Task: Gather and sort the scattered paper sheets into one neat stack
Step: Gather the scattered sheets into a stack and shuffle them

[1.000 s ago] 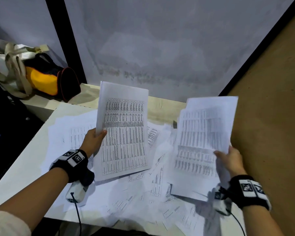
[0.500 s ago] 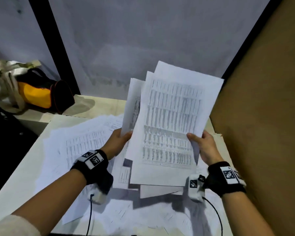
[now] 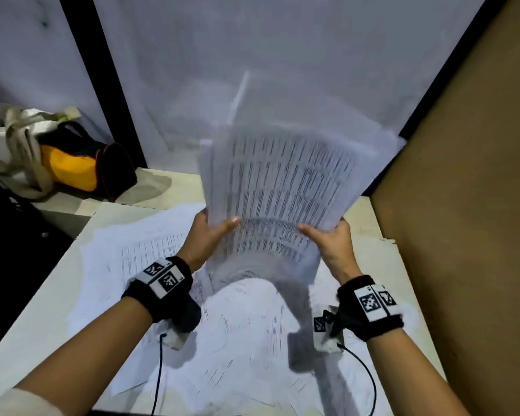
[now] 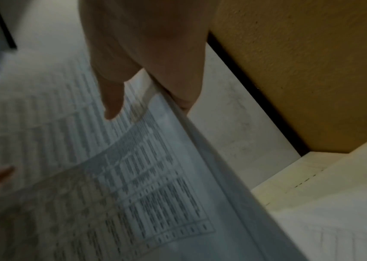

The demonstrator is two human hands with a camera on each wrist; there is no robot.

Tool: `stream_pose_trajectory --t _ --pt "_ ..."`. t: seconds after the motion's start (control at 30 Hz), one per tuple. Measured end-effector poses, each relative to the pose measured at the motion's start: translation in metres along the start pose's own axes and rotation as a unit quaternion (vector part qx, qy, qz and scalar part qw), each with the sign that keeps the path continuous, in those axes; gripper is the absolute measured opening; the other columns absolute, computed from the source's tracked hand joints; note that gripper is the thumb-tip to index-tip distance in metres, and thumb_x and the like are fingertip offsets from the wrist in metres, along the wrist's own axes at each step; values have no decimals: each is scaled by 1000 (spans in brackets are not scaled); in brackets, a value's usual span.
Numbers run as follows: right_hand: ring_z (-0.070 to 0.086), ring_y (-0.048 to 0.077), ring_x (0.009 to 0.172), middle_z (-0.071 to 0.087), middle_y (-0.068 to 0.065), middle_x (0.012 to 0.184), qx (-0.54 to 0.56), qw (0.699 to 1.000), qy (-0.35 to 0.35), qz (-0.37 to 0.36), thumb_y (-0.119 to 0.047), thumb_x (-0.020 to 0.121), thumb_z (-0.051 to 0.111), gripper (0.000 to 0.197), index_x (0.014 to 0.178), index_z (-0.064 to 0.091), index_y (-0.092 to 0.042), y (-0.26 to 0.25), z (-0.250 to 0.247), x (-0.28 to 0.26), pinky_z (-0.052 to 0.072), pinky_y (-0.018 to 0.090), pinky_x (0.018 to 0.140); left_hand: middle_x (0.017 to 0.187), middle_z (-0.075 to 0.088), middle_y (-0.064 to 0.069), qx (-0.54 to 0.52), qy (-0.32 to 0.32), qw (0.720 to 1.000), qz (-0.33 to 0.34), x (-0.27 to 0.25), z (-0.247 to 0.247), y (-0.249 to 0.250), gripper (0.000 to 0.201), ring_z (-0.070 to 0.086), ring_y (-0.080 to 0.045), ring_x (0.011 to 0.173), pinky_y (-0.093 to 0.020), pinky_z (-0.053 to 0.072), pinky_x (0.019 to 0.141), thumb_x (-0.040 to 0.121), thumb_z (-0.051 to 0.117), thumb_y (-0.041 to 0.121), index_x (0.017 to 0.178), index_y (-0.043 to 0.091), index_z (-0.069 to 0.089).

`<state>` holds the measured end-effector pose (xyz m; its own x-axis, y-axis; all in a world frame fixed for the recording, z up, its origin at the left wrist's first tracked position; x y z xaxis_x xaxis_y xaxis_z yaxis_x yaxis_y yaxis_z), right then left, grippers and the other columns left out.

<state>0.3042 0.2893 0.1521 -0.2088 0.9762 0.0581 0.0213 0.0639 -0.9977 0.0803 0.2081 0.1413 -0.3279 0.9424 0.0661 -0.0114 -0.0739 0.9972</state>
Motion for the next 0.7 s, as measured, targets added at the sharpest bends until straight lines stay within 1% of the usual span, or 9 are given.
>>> stream_pose_trajectory --t 0.07,0.17,0.27,0.33,0.4,0.47,0.57,0.63,0.7 --pt "67 -3 80 67 1 96 0 1000 -17 6 6 71 73 45 113 58 0 4 2 0 53 13 74 82 72 22 1 -3 1000 8 -3 1 -2 30 66 3 83 -12 51 75 67 75 28 94 29 61" --pt "68 5 83 73 -6 87 -1 1000 -30 11 2 69 74 40 107 61 -4 7 -3 0 54 20 73 85 72 21 1 -27 1000 4 -8 5 -1 43 67 0 85 -15 53 75 56 71 43 94 27 62" --pt "69 4 74 74 -11 75 0 1000 -28 7 -1 68 73 28 95 64 -6 -6 -8 3 52 18 67 79 72 18 -8 -32 999 8 -6 6 2 42 67 1 78 -14 52 67 53 70 42 90 24 62" --pt "69 7 75 74 -8 76 11 999 -34 -12 -3 68 73 30 97 63 -4 -19 -9 7 53 18 67 77 72 17 -19 -20 1000 6 -4 4 4 41 67 0 77 -14 52 67 52 71 41 88 23 63" --pt "69 10 80 73 -4 83 21 999 -25 -8 -3 70 72 35 102 60 -5 -23 -11 14 54 23 72 80 73 15 -12 -24 1000 -1 -2 4 5 39 68 -2 78 -17 53 69 56 72 39 90 22 63" --pt "67 18 89 70 3 94 2 999 -32 28 -2 71 71 39 109 59 -2 -11 -9 19 54 35 86 81 73 13 10 -29 999 -24 -1 5 -1 29 68 0 78 -22 53 73 67 75 28 92 22 62" --pt "64 27 100 67 8 102 -39 996 -41 74 -1 77 68 38 114 58 2 9 -1 15 47 48 98 100 68 -3 41 -1 997 -67 -1 9 -7 20 65 -9 86 -39 51 88 85 62 17 105 12 60" --pt "65 23 96 68 5 99 -25 998 -16 60 -2 79 67 32 110 60 -1 2 0 14 50 41 94 103 64 -7 35 33 997 -60 0 9 1 23 62 -12 88 -34 52 86 88 58 18 109 10 58" --pt "66 14 87 67 1 94 -5 999 4 31 -1 81 65 22 101 62 -9 -9 1 14 54 28 84 94 65 2 28 36 999 -16 1 9 16 12 63 -1 82 -20 50 76 89 56 14 99 19 60"
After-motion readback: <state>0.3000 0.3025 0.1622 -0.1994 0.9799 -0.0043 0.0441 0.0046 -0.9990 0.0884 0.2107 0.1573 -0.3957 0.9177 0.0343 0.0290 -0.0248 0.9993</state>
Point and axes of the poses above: each hand's wrist, its own x-axis towards the middle knuckle, its own z-axis out of the palm, y = z × x, the point moved 6 cm from there along x, towards the middle knuckle
